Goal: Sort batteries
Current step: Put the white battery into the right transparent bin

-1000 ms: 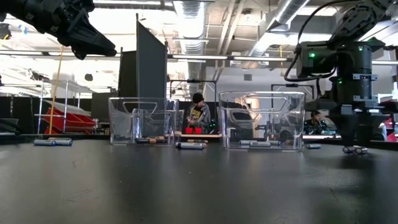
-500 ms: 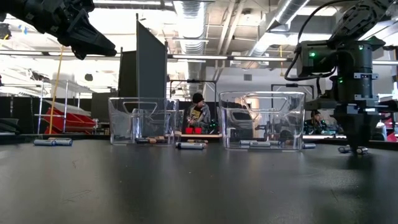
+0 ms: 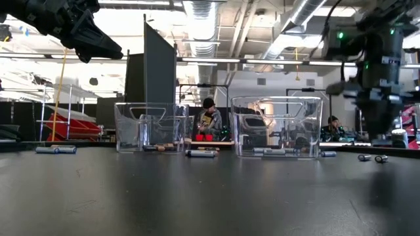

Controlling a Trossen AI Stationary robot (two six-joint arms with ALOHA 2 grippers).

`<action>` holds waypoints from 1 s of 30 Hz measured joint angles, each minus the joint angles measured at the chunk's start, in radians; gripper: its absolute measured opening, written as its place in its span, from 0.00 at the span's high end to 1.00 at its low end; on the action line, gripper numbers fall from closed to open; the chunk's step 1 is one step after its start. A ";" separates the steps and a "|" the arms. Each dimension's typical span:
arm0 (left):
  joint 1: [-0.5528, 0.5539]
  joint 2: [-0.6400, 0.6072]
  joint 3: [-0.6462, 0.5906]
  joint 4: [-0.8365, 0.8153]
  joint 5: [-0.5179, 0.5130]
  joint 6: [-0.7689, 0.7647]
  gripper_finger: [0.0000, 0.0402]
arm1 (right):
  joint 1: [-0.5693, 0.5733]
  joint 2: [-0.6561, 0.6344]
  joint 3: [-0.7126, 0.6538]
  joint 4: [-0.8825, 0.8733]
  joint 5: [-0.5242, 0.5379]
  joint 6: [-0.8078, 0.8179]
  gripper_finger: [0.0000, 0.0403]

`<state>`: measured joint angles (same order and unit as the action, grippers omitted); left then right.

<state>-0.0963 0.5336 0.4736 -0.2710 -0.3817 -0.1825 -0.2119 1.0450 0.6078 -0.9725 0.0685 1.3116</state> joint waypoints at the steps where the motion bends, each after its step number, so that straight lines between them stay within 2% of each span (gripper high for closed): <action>1: 0.000 0.000 0.000 0.000 0.000 0.000 0.70 | 0.000 -0.017 0.017 -0.021 0.014 -0.001 0.91; 8: 0.000 0.000 0.000 0.000 0.000 -0.005 0.70 | 0.000 -0.111 0.186 -0.059 0.176 -0.092 0.92; 11: 0.000 0.000 0.000 0.000 0.000 -0.009 0.70 | -0.012 -0.108 0.281 -0.029 0.243 -0.184 0.92; 14: 0.000 0.000 0.000 0.000 0.000 -0.018 0.70 | -0.051 -0.072 0.374 0.048 0.250 -0.311 0.92; 20: 0.000 0.000 0.000 0.000 0.000 -0.039 0.70 | -0.129 0.111 0.584 0.098 0.226 -0.562 0.92; 30: 0.000 0.000 0.000 -0.001 0.000 -0.050 0.70 | -0.214 0.542 0.884 0.031 -0.008 -0.926 0.92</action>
<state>-0.0963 0.5339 0.4736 -0.2718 -0.3814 -0.2326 -0.4255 1.5865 1.4921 -0.9419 0.0609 0.3855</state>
